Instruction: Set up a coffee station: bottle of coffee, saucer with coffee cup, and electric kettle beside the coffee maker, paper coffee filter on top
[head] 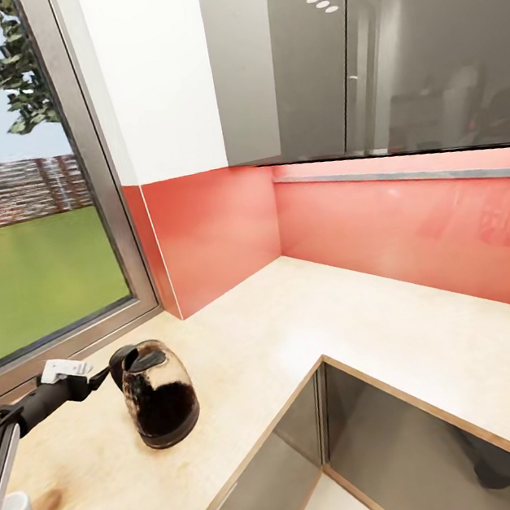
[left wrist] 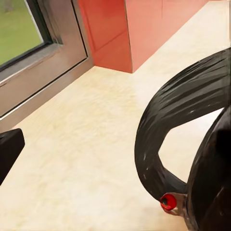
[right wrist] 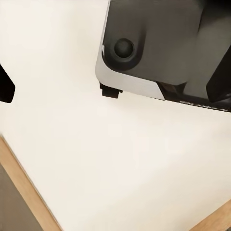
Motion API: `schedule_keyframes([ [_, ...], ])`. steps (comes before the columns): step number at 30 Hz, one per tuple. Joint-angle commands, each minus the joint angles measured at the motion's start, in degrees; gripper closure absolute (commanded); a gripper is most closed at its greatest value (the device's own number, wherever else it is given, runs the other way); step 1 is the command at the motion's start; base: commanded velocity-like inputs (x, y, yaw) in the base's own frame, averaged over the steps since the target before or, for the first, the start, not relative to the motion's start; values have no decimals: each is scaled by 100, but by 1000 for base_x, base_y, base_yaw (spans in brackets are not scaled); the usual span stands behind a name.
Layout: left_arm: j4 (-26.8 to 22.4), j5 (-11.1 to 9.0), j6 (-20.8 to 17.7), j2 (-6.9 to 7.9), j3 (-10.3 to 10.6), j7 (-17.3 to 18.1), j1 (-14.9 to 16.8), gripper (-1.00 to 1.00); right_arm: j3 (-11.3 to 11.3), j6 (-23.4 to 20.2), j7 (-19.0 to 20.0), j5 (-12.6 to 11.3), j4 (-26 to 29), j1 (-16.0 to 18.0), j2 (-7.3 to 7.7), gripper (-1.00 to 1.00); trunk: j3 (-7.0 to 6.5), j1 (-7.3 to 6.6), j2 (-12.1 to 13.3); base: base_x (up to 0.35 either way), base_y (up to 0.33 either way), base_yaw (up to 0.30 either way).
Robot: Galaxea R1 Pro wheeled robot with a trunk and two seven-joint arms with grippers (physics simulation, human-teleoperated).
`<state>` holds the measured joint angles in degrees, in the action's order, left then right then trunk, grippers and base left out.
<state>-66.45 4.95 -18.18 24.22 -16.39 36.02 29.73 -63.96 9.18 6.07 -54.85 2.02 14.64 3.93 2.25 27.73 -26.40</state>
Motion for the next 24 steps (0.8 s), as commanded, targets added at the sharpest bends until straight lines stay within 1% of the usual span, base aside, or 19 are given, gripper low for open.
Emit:
schedule_keyframes([
  [1, -8, 57, -17, -13, -14, 45, 7, -100, -38, 14, 25, -61, 0, 4, 2, -100, 13, 3, -12, 9, 0, 0],
  [10, 8, 49, -6, -31, -20, 30, 7, -100, -38, 14, 25, -61, 0, 4, 2, -100, 13, 3, -12, 2, 0, 0],
  [13, 149, 40, 58, -31, -22, 23, 7, -100, -38, 14, 25, -61, 0, 4, 2, -100, 13, 3, -12, 0, 0, 0],
  [15, 275, 36, 225, -35, -22, 15, 7, -100, -38, 14, 25, -61, 0, 4, 2, -100, 13, 3, -12, 0, 0, 0],
  [19, 656, 23, 766, -38, -22, -21, 7, -100, -38, 14, 25, -61, 0, 4, 2, -100, 13, 3, -12, 0, 0, 0],
  [22, 886, 14, 963, -39, -28, -29, 7, -100, -38, 14, 25, -61, 0, 4, 2, -100, 13, 3, -12, 0, 0, 0],
  [24, 986, -5, 1014, -39, -30, -31, 8, -100, -38, 14, 25, -61, 0, 4, 2, -100, 13, 3, -12, 0, 0, 0],
])
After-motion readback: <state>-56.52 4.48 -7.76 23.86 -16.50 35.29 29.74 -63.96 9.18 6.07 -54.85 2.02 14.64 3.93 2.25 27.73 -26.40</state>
